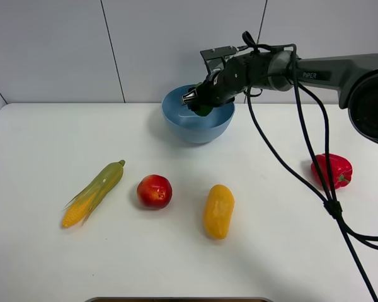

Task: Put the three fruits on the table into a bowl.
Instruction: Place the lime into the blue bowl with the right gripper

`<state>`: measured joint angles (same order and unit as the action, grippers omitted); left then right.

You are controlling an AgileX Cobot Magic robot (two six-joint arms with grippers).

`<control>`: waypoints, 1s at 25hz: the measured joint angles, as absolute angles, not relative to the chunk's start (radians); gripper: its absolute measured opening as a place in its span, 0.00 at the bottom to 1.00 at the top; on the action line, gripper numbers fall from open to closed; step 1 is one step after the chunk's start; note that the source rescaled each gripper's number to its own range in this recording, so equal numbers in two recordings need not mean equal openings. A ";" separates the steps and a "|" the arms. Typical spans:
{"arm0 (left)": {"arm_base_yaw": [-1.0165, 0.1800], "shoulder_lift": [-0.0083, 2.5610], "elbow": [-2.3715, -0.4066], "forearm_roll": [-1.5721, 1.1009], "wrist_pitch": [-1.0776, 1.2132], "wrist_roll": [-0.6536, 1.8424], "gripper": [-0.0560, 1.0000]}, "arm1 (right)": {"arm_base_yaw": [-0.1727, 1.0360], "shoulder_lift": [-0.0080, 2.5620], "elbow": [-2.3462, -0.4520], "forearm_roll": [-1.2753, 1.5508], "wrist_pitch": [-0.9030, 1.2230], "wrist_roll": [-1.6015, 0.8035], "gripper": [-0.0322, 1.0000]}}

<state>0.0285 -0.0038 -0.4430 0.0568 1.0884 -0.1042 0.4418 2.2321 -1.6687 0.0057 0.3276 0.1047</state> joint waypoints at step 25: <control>0.028 -0.004 -0.443 0.057 1.088 -0.104 1.00 | 0.447 2.287 -1.669 0.020 0.261 0.097 0.69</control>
<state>0.0285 -0.0038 -0.4430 0.0568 1.0884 -0.1042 0.4467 2.2871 -1.6690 0.0198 0.2609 0.0970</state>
